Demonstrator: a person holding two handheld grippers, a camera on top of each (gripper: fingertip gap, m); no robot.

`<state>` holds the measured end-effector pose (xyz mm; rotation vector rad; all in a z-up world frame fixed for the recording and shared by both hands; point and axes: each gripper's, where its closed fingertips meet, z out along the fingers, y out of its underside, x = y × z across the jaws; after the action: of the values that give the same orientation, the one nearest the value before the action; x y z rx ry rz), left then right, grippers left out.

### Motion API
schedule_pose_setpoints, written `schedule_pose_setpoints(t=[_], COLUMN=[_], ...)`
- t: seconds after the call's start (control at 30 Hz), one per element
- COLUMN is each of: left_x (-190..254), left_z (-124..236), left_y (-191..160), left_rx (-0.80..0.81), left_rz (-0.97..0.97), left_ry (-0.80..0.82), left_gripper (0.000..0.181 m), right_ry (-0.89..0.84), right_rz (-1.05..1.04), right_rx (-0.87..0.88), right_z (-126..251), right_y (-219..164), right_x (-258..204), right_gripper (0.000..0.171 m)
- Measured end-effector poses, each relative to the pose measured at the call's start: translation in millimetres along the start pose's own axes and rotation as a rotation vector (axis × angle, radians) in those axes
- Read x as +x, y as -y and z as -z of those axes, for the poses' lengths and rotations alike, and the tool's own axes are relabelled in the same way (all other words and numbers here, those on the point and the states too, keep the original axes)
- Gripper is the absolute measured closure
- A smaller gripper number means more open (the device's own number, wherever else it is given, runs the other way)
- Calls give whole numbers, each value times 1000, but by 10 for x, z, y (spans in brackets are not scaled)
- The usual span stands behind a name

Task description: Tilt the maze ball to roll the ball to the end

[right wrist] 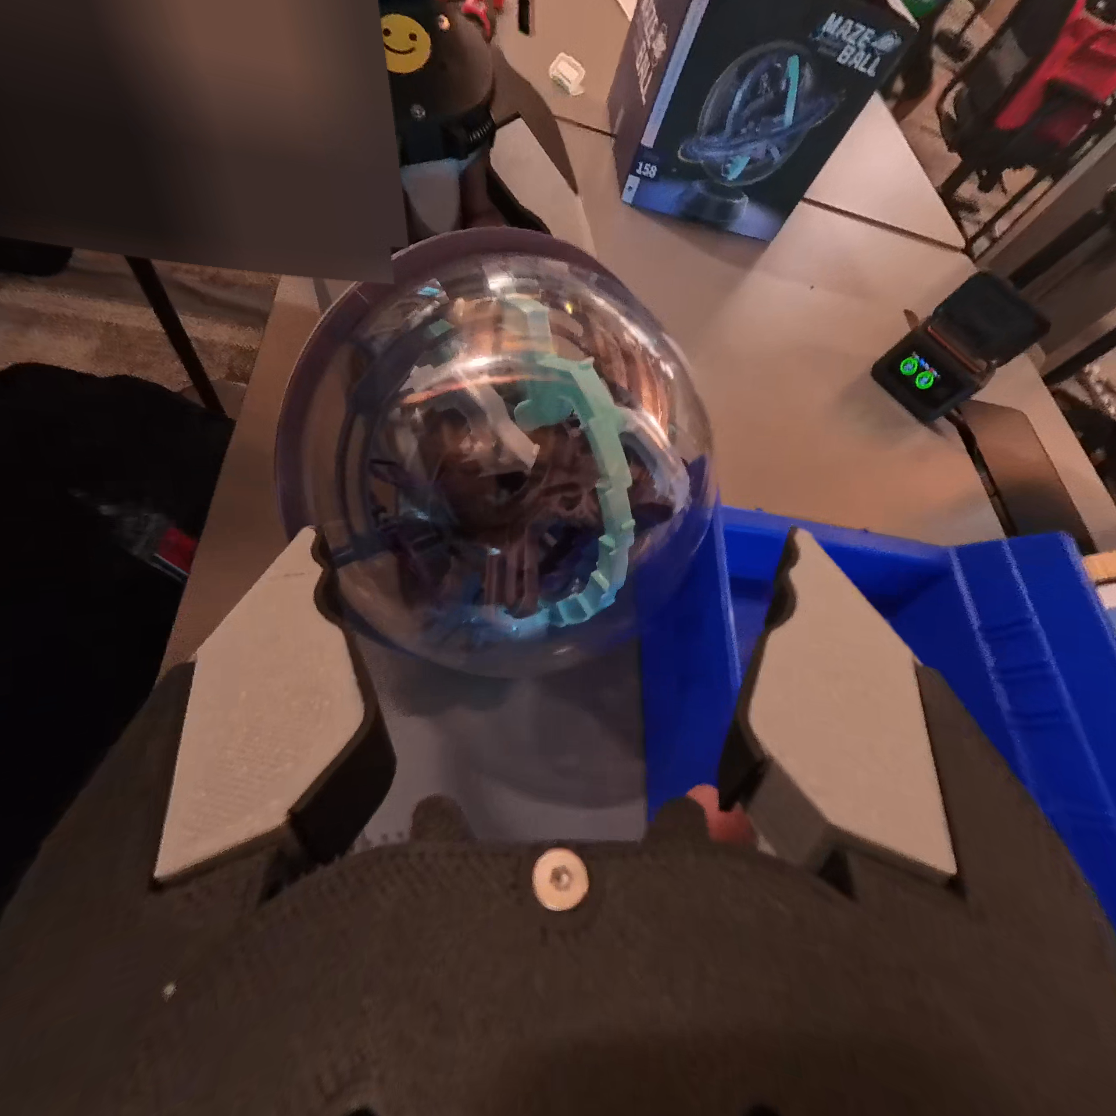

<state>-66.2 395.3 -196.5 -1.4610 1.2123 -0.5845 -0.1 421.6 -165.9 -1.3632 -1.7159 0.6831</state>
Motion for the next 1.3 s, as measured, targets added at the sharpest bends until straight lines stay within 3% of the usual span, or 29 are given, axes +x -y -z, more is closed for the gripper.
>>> schedule_pose_setpoints(t=[0.13,0.2,0.27,0.43,0.77,1.1,1.3], left_x=[15,25,24,2,-111,-26,36], left_z=[-40,-74,-103,-194,-318,-261,-108], left_y=[-24,-11,-14,-258,-351,-203,133], left_rx=[-7,-5,-7,-134,-224,-141,-43], left_rz=[-3,-6,-21,-168,-288,-211,-121], left_ry=[2,2,19,130,265,187,132], left_gripper=[69,69,66,63,55,55,54], right_ry=[96,209,256,269,237,280,351], right_rz=[99,61,-8,-91,-136,-261,-370], right_rx=[-23,-112,-137,11,133,210,322], right_z=[-82,-147,-197,-215,-201,-144,-8], right_y=[41,-53,-120,-67,-47,70,328], right_x=[-49,-141,-137,-122,-109,-132,-128], right_gripper=[28,33,27,27,26,27,27])
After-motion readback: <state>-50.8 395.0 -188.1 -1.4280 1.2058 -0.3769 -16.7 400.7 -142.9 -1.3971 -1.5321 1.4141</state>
